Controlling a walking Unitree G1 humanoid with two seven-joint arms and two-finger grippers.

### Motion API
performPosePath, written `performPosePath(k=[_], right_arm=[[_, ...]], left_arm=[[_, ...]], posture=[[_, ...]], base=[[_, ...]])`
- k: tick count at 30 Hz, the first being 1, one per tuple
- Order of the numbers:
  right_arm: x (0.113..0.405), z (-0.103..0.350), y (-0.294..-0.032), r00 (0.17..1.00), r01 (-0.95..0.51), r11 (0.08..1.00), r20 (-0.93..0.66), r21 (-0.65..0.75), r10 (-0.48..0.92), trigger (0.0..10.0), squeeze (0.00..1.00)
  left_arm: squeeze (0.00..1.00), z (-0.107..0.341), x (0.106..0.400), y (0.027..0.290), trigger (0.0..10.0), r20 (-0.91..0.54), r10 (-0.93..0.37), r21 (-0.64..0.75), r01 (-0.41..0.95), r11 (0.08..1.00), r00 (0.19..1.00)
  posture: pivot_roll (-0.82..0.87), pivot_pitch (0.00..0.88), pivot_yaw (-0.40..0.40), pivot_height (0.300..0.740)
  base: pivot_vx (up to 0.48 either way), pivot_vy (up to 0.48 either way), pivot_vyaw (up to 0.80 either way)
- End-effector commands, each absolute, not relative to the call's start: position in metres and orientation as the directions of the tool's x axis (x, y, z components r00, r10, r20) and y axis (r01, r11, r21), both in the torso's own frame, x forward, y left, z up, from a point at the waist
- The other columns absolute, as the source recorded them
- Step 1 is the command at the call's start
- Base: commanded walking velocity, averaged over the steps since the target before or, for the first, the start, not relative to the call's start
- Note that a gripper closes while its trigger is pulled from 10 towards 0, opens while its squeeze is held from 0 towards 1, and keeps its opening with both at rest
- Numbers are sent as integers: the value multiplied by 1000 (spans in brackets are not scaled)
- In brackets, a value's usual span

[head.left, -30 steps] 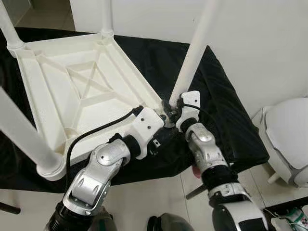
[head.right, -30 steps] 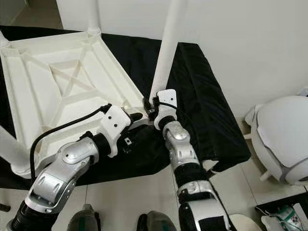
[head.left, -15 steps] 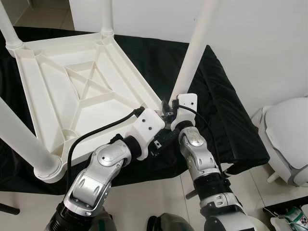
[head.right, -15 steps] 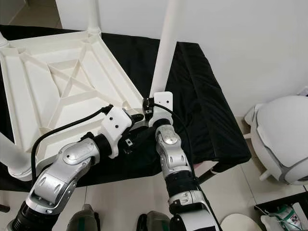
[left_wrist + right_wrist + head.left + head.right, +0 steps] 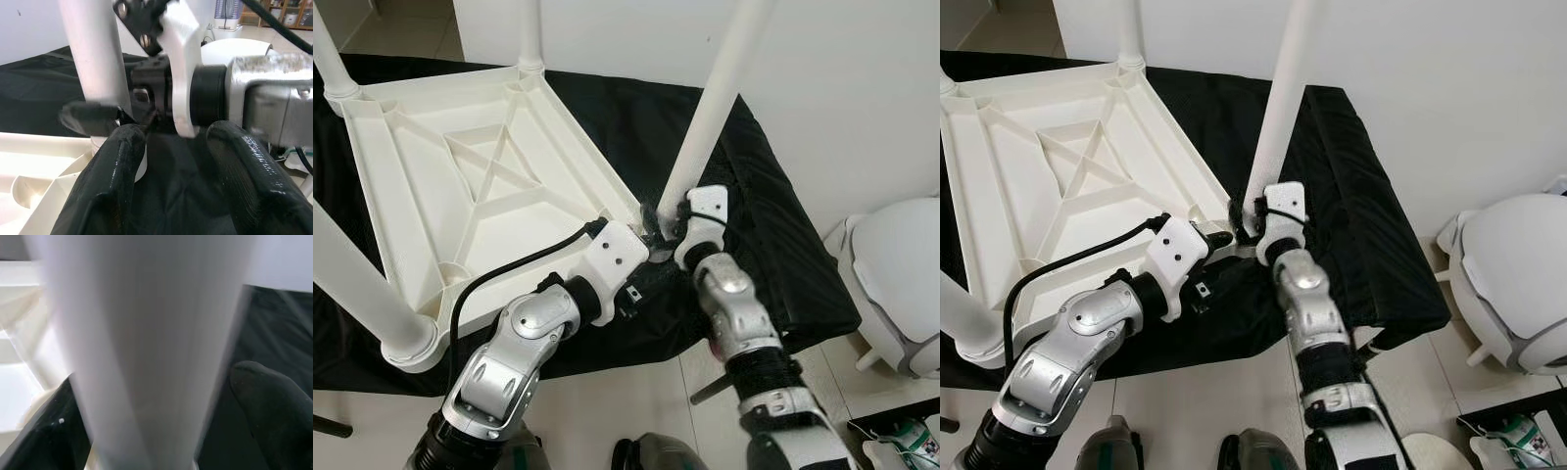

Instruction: Building children table

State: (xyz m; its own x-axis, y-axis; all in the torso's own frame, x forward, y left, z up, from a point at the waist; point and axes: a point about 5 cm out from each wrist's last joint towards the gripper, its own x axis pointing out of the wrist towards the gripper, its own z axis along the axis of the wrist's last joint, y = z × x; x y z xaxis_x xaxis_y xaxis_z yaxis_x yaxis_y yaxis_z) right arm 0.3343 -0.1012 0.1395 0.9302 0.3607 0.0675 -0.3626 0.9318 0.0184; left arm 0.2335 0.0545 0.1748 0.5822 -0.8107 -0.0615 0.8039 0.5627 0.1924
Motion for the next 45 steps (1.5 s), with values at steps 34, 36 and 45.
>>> performPosePath(k=[34,36,45], right_arm=[[346,122,-123,684,-729,683,-19,-50,729,2235,0],[344,119,-121,694,-720,693,-16,-41,720,10000,0],[346,109,-120,866,-498,867,-62,-8,496,10000,0]], left_arm=[[0,178,235,58,10000,-54,-788,204,779,593,613],[0,178,234,58,10000,-54,-789,202,781,591,612],[0,178,233,57,10000,-56,-795,199,787,584,604]], posture=[[25,12,-117,740],[22,14,-116,740],[12,22,-115,740]], base=[[0,0,0],[0,0,0],[0,0,0]])
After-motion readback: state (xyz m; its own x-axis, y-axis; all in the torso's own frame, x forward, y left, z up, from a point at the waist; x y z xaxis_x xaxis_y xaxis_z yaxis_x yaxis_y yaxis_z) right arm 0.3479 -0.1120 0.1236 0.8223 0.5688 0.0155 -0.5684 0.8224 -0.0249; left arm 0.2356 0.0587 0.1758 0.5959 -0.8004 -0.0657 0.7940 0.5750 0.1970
